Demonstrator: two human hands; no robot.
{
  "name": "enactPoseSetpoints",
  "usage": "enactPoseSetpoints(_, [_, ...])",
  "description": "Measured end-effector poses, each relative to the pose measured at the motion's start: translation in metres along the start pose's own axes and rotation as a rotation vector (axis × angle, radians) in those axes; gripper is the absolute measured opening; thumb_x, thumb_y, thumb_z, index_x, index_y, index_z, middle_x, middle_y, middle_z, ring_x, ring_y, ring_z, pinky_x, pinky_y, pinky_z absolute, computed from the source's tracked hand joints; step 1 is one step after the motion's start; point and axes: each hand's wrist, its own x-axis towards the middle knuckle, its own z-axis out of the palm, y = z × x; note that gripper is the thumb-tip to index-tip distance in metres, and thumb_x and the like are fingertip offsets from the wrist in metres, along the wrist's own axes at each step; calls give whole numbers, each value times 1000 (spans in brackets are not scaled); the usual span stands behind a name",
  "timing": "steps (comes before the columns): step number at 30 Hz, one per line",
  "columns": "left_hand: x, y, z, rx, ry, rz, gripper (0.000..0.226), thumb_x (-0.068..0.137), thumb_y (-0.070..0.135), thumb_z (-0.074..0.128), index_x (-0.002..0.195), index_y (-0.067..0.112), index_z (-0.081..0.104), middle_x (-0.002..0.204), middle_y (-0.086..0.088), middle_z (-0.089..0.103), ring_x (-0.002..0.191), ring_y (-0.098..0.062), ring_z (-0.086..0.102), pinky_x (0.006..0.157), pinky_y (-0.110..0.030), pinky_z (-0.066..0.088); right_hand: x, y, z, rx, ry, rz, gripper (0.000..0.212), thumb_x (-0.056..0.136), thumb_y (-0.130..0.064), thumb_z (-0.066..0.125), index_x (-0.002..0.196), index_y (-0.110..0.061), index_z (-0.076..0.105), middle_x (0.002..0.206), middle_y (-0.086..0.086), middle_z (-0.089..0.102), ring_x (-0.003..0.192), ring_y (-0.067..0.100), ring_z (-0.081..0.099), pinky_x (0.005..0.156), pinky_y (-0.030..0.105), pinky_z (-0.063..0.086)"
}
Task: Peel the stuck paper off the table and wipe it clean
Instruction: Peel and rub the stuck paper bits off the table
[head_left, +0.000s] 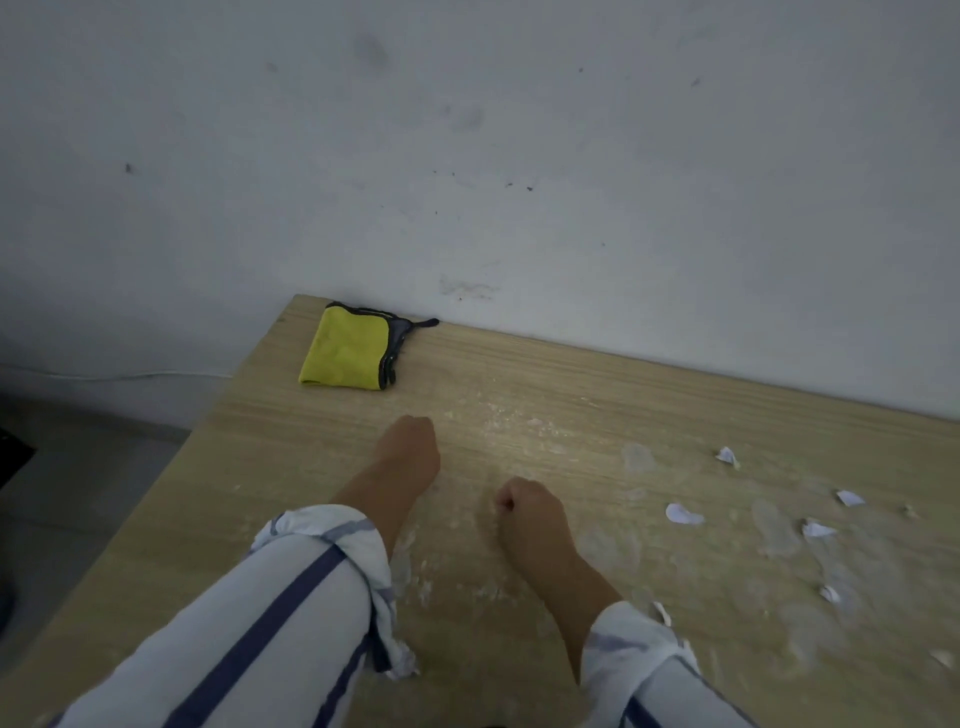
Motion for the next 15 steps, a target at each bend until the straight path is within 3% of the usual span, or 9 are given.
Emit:
enactPoseSetpoints(3, [-3,-8,-2,-161,22,29,34,86,0,49,119,2,45,115,-18,55,104,-33,55,81,-41,47,-13,2,9,23,1,38,24,88,1,44,97,-6,65,100,9,64,77,13,49,59,18,35])
enactPoseSetpoints(6, [-5,-15,-2,-263,25,33,50,87,-1,45,134,9,32,123,-17,52,105,-33,55,82,-43,48,-18,5,15,23,10,63,22,88,-2,46,97,-8,66,100,9,66,76,12,50,61,17,35])
enactPoseSetpoints(11, [1,-15,-2,-98,29,31,30,91,4,46,120,3,54,122,-16,57,110,-30,54,91,-37,45,-19,8,23,35,34,73,18,88,-3,48,91,-8,65,96,10,66,72,13,50,47,7,29])
enactPoseSetpoints(15, [1,-19,-1,-91,11,29,39,92,9,47,130,5,50,136,-15,49,119,-29,52,96,-36,43,-19,5,25,80,30,68,18,88,-2,48,86,-11,64,87,7,63,68,12,50,48,7,30])
